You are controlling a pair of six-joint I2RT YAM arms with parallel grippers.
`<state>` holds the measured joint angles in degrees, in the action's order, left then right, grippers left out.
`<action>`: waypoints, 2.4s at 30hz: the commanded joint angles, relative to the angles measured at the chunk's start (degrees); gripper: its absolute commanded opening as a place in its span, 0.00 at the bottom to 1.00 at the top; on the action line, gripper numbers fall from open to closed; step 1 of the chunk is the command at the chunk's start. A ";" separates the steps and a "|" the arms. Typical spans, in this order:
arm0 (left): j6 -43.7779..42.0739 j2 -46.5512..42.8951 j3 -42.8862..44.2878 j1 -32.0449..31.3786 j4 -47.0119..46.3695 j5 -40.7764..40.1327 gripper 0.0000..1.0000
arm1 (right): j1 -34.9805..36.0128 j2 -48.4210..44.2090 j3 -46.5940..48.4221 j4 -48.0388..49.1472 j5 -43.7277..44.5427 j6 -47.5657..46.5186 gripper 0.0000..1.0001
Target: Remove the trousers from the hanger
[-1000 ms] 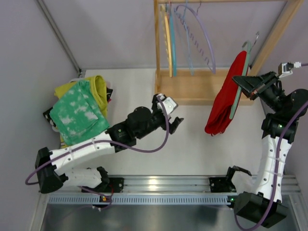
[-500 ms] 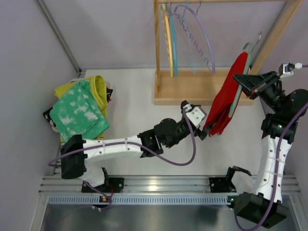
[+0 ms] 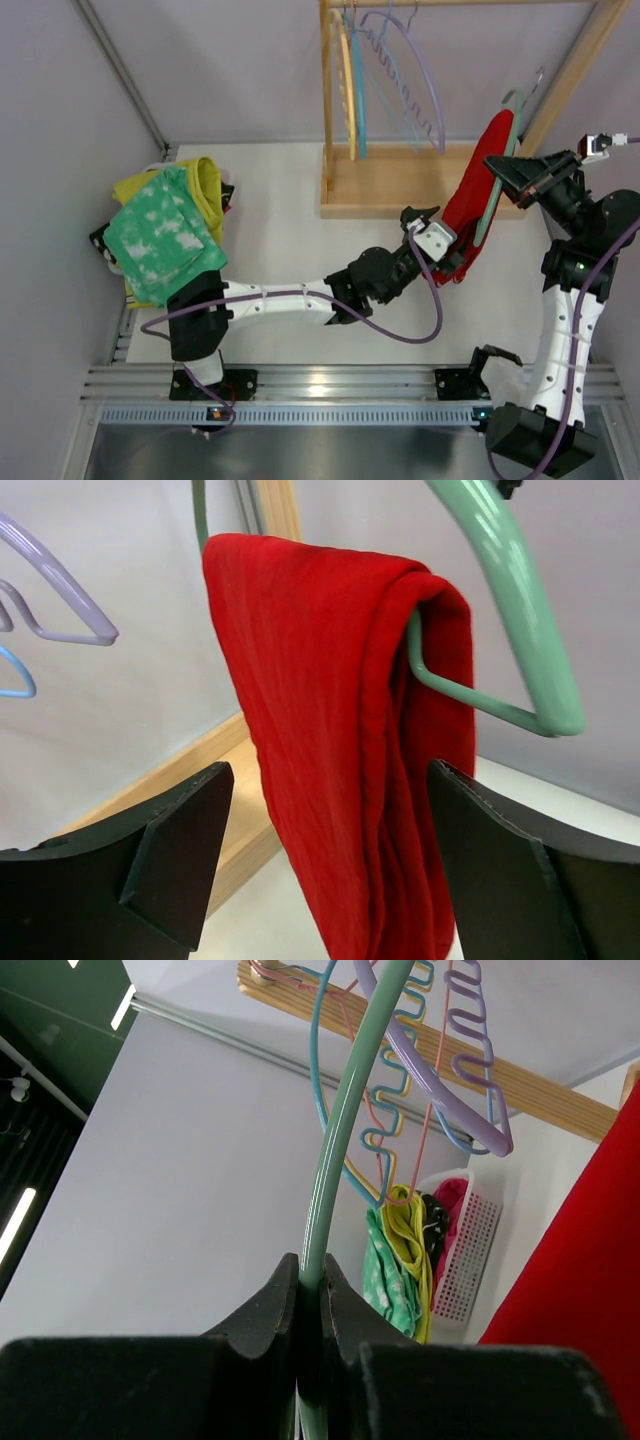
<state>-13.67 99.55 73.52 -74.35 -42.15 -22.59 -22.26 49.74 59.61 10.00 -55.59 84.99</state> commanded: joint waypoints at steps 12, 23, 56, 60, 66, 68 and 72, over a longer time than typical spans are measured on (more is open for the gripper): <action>-5.84 5.13 5.41 2.62 -10.50 -1.67 0.77 | 1.17 -4.03 0.94 12.50 0.93 1.14 0.00; -8.91 9.17 8.22 3.42 -14.01 -0.96 0.68 | 1.78 -5.00 0.85 11.10 0.66 0.97 0.00; -6.46 -1.81 21.66 3.95 -7.51 1.40 0.00 | 2.13 -2.45 -19.45 -3.49 2.33 -26.97 0.00; -5.58 -2.43 25.27 3.86 -4.52 2.02 0.00 | 2.05 -1.05 -21.38 -7.00 3.12 -33.30 0.00; -5.93 -2.78 31.15 3.86 -1.00 1.06 0.00 | 1.96 1.33 -26.91 -8.94 3.65 -40.51 0.00; -6.80 -2.78 32.12 3.86 -1.00 1.14 0.00 | 1.78 1.42 -27.71 -7.98 4.00 -41.13 0.00; -8.12 -2.17 34.93 3.95 -1.09 1.06 0.00 | 0.64 3.43 -28.15 -4.47 1.46 -37.46 0.00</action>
<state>-22.68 104.66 96.25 -70.13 -17.23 -23.22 -20.75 50.57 34.02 5.13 -55.44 56.14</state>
